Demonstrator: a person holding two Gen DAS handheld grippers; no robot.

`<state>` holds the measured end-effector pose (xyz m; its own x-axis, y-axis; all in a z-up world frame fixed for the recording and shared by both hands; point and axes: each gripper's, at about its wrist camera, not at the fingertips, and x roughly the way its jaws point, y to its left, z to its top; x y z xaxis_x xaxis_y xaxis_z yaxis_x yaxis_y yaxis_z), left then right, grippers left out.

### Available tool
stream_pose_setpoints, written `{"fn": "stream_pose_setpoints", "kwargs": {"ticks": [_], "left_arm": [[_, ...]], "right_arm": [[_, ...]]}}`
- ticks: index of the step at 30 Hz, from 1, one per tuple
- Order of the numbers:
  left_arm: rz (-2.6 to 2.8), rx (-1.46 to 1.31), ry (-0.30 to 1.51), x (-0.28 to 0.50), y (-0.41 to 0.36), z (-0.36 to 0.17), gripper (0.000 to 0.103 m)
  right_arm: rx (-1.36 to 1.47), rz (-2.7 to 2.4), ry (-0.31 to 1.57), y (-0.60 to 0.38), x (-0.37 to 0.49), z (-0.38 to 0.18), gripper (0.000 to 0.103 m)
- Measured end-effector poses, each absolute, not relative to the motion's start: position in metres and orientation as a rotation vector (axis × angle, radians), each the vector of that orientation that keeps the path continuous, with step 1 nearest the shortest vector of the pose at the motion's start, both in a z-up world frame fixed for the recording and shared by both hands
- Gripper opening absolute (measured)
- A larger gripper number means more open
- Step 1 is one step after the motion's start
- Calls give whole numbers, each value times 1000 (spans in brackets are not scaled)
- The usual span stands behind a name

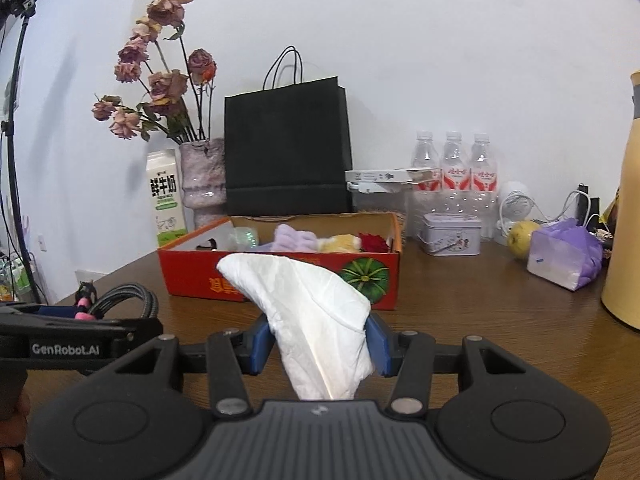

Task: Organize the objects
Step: 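Carry the cable and tissue into the red box and open both grippers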

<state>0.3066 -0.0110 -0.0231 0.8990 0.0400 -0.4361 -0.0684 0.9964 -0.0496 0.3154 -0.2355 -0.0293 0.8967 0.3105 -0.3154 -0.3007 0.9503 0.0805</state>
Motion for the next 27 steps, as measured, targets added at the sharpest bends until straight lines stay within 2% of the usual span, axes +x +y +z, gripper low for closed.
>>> {"fn": "stream_pose_setpoints", "kwargs": {"ticks": [13,27], "left_arm": [[77,-42,361,315,1,4,94],[90,-54,296,365,2,33,94]], "right_arm": [[19,276,296,-208,331,-13,48],[8,270,249,-188,377,9,48]]}}
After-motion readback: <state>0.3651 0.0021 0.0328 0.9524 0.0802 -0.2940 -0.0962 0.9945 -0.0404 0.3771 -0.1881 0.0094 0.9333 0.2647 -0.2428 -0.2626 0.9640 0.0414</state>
